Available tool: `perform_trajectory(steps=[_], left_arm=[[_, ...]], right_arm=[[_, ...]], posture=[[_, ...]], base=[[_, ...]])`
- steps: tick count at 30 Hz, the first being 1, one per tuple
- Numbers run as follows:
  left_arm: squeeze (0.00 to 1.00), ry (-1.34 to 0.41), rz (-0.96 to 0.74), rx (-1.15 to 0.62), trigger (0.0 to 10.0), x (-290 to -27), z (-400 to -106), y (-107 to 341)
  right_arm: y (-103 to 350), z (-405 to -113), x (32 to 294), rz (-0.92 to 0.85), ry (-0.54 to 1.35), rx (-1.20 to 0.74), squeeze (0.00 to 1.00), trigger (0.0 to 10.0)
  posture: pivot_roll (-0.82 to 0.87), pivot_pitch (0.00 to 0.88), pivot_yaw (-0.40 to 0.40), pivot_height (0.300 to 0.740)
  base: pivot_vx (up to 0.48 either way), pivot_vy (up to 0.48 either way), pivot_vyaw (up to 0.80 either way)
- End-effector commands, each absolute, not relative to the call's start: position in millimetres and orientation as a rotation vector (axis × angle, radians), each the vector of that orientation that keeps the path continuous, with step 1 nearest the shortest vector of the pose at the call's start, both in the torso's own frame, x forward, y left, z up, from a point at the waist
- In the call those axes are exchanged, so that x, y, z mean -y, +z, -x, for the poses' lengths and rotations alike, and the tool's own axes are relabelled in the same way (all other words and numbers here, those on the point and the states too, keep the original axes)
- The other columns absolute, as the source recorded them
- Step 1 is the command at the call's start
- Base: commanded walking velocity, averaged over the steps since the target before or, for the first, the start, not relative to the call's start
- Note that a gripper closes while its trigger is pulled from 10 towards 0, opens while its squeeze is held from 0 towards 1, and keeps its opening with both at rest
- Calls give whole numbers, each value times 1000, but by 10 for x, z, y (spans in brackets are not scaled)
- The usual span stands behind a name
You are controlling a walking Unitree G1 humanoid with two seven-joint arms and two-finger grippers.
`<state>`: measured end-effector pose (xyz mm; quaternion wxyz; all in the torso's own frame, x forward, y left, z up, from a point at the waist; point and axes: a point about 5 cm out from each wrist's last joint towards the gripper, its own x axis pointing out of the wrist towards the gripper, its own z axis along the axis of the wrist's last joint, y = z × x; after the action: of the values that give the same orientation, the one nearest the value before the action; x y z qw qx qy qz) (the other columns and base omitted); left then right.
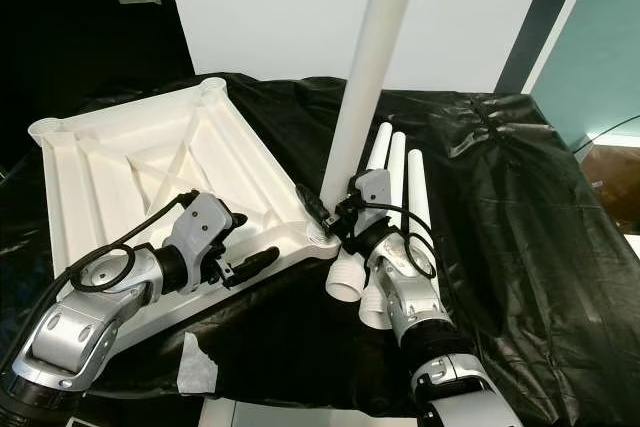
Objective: Building children table
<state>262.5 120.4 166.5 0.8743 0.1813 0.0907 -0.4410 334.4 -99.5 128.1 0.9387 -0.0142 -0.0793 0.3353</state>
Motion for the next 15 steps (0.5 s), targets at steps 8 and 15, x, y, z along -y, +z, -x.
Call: perform_trajectory(steps=[8, 15], left_arm=[[0, -897, -381, -179, 10000, -1216, -2648, 1708], [0, -895, -378, -177, 10000, -1212, -2648, 1714]], right_arm=[[905, -3313, 1174, -16, 687, -149, 0, 10000], [871, -3288, 1211, -52, 656, -140, 0, 10000]], posture=[[45, 0, -23, 740], [45, 0, -26, 740]], base=[[0, 0, 0], [0, 0, 0]])
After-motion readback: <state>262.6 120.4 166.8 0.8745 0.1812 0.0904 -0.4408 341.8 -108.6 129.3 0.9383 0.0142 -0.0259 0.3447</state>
